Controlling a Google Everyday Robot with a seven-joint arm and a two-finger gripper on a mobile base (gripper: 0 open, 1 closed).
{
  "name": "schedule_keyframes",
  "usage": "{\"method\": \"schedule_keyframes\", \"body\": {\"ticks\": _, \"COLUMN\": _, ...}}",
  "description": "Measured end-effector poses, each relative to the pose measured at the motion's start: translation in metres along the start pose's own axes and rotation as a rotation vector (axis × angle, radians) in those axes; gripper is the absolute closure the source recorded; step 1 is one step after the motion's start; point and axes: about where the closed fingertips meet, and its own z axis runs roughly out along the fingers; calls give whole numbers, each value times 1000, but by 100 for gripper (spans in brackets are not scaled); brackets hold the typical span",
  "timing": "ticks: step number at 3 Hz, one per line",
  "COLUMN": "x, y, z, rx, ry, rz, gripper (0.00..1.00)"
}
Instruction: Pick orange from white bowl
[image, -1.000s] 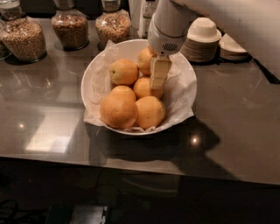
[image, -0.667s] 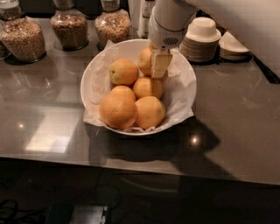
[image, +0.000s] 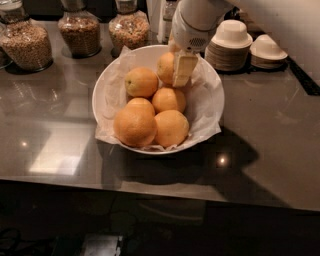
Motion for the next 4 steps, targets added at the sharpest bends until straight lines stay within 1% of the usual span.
{"method": "schedule_keyframes", "body": {"ticks": 1, "x": -1, "y": 7, "z": 14, "rx": -25, "ry": -84, "rz": 22, "gripper": 100}}
{"method": "schedule_keyframes", "body": {"ticks": 2, "x": -2, "y": 7, "z": 12, "rx": -25, "ry": -86, "rz": 22, "gripper": 100}}
{"method": "schedule_keyframes", "body": {"ticks": 3, "x": -5, "y": 15, "z": -2, "rx": 2, "ry": -187, "rz": 24, "gripper": 100}}
{"method": "schedule_keyframes", "body": {"ticks": 4, "x": -44, "y": 31, "z": -60, "rx": 124, "ry": -385, "rz": -62, "gripper": 100}}
